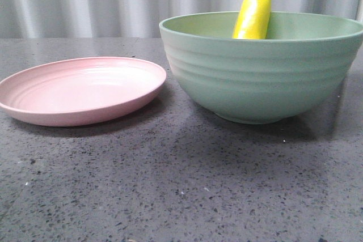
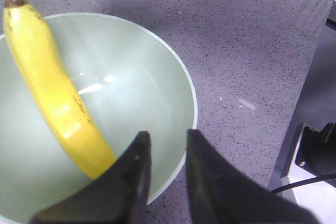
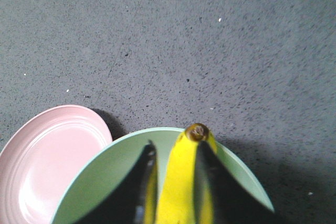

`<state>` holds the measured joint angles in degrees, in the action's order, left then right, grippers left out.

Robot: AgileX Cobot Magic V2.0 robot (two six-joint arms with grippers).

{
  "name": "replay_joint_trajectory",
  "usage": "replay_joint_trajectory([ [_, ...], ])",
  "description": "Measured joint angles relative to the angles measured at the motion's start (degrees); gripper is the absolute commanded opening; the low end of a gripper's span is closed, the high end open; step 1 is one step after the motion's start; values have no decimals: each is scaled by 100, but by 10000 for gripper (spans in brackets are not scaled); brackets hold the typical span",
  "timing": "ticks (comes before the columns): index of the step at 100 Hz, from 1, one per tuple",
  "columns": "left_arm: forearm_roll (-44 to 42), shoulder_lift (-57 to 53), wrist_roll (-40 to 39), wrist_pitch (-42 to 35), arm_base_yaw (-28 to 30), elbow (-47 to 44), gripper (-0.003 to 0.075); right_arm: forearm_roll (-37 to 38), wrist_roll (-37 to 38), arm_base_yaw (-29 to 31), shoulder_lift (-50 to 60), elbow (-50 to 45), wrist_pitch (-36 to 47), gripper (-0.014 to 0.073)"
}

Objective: Transfer banana from pink plate to green bowl

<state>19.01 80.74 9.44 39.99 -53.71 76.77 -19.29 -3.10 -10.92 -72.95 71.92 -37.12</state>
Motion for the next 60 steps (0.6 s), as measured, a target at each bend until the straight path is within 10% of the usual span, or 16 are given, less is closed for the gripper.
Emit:
replay_joint_trajectory([
  [60,11,-1447,462,-1104,0,-1133,-20,242,-248,-69,2574,-2310,937,-64],
])
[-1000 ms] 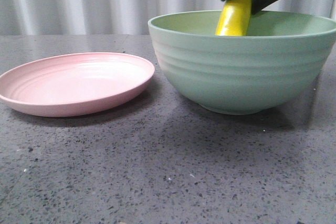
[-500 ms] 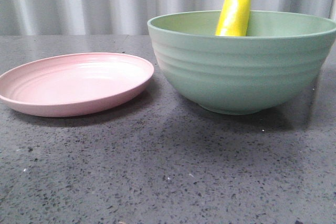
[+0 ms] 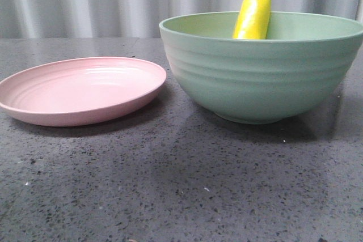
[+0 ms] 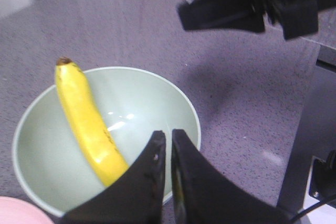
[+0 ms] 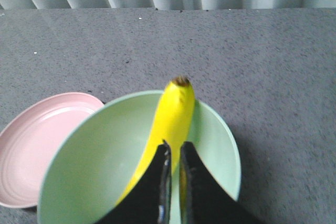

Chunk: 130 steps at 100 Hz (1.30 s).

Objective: Transfer banana from pink plate to green bowl

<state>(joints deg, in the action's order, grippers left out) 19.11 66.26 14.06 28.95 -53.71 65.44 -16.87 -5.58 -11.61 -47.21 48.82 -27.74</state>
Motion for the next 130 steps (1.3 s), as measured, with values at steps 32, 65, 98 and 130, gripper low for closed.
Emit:
replay_joint_trajectory([
  [32,31,-2061,89,-1701,0,-2388,-20,0,0,0,1919,-2061,1146,-64],
  [65,52,-4055,89,-2345,0,-4329,-20,0,0,0,3213,-3132,1811,-64],
  [98,52,-4597,89,-2367,0,-4923,-20,0,0,0,3374,-3252,1963,-64],
  [130,87,-4597,89,-2367,0,-4975,-20,0,0,0,3374,-3252,1961,-64],
])
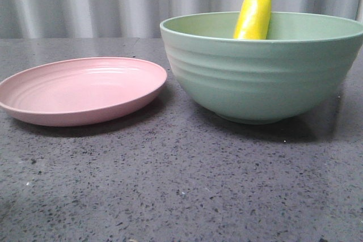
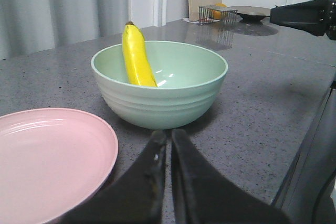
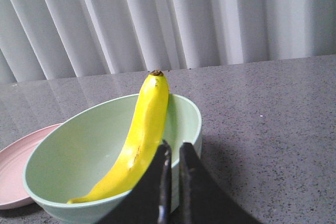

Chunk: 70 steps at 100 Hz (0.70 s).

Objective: Transfer banana from pink plate to green bowl

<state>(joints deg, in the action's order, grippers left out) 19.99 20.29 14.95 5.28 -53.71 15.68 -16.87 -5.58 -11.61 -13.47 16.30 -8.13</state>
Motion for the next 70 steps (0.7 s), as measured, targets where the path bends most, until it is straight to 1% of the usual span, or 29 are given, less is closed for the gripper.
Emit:
replay_joint_trajectory([
  [21,11,0,0,-82,0,-47,-20,0,0,0,0,0,0,-64],
  [28,11,0,0,-362,0,-189,-20,0,0,0,0,0,0,-64],
  [37,-27,0,0,-982,95,-501,-20,0,0,0,0,0,0,-64],
  [47,-281,-95,0,-1726,412,-881,-20,0,0,0,0,0,0,-64],
  [54,-452,-292,0,-2104,704,-1113,-20,0,0,0,0,0,4,-64],
  [61,-623,-505,0,-2357,1080,-1286,-20,0,0,0,0,0,4,-64],
  [70,-863,-757,-37,-2471,1631,-1459,-20,0,-9,0,0,0,4,-64],
])
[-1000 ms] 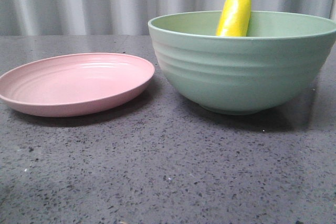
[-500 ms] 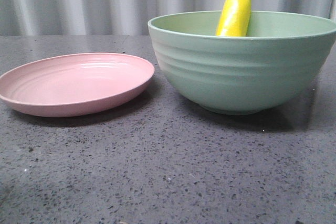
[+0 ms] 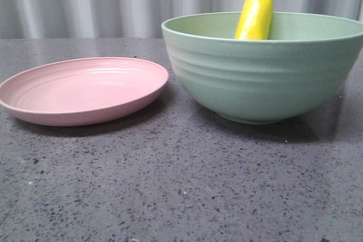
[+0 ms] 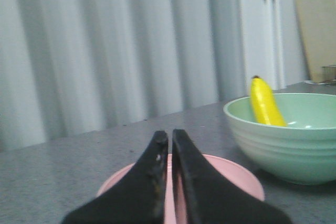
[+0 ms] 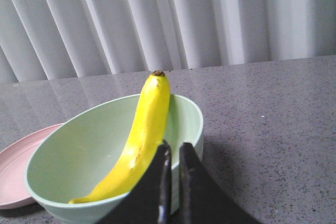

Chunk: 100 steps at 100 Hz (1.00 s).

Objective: Transfer banana from pink plate to green bowl

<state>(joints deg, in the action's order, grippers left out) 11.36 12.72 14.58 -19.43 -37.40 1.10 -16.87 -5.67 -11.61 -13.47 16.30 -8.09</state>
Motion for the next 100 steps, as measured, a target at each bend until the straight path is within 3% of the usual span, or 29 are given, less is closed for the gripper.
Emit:
replay_joint_trajectory([
  [23,-732,-745,-910,100,1660,-131,-20,0,0,0,0,0,0,-64],
  [45,-841,-1297,-1108,1726,2808,-131,-20,0,0,0,0,0,0,-64],
  [67,-854,-1297,-1122,3564,3017,-131,-20,0,0,0,0,0,0,-64],
  [100,-854,-1297,-1122,3785,3017,-131,-20,0,0,0,0,0,0,-64],
])
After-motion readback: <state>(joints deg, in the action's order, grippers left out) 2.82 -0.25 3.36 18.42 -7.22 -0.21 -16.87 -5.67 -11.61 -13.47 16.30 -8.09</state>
